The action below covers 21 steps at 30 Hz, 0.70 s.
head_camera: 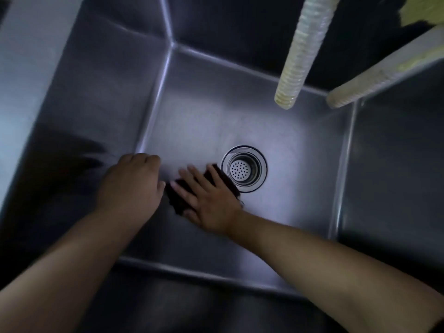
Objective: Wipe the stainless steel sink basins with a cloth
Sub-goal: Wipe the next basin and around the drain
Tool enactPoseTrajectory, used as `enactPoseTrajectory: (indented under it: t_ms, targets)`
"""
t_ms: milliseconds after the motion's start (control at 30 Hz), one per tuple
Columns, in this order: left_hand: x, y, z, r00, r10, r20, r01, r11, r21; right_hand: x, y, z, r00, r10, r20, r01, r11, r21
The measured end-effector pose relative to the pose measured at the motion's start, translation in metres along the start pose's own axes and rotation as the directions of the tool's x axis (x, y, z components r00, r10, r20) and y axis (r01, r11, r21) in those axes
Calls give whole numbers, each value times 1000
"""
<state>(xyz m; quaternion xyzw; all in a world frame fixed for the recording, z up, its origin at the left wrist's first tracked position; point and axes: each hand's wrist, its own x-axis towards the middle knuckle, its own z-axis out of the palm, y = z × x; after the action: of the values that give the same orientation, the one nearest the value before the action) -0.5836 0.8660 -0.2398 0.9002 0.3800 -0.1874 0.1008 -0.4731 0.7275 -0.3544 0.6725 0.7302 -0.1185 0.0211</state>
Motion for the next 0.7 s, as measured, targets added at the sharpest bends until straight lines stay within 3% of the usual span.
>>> enactPoseTrajectory:
  t_ms: [133,267,500,600,700]
  targets:
    - [1,-2,3,1000,-11,5,11,1000,-13,90,40,-22,970,242,-24,-242,970,-14]
    - [0,0,4,1000,-12,25,12,1000,-18,112,105,-36,899,435,-37,-434,900,37]
    - [0,3,0,1000,17,3,-16,1000,-20,-4,173,-33,776,629,-47,-628,778,31]
    - [-1,5,-4,1000,29,-10,-29,999,-21,-64,149,-21,709,705,-22,-704,710,38]
    - [-2,6,-8,1000,22,-9,-22,999,-34,-100,101,-6,694,720,1,-719,693,41]
